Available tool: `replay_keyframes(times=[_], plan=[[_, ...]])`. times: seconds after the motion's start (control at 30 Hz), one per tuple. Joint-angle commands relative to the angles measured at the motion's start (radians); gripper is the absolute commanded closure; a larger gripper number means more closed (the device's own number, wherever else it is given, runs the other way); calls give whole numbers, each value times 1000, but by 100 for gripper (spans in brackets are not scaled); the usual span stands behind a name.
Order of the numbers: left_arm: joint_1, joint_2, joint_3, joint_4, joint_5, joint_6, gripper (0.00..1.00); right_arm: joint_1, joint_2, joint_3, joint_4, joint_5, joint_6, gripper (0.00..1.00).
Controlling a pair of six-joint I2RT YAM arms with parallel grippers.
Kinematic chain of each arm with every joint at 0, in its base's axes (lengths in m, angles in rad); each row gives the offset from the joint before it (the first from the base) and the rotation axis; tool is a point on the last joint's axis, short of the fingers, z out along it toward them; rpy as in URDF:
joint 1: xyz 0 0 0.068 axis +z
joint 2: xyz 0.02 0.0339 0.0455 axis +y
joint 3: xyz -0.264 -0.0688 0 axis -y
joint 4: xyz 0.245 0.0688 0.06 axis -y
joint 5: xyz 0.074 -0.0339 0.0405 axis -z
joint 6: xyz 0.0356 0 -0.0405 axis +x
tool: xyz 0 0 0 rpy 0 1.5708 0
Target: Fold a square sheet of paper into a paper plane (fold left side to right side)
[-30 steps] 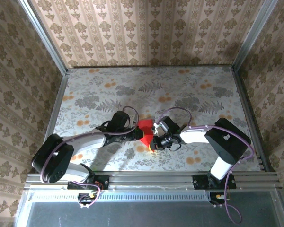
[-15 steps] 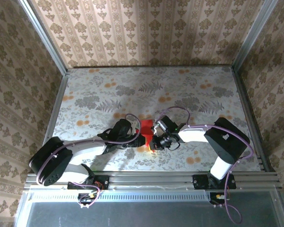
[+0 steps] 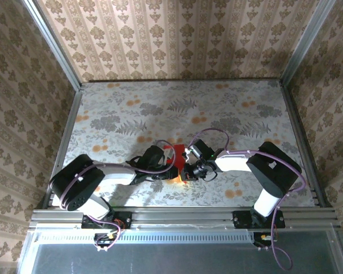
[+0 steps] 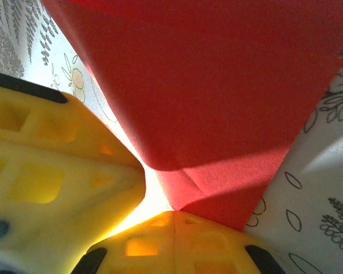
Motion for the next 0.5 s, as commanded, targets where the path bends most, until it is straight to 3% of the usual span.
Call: replay_keyframes(times=[0.0, 0.47], plan=[[-11, 27, 20, 43, 1, -19, 99, 11, 97, -52, -162, 229, -3, 100], [11, 82, 13, -53, -75, -30, 100, 17, 93, -45, -206, 242, -19, 100]])
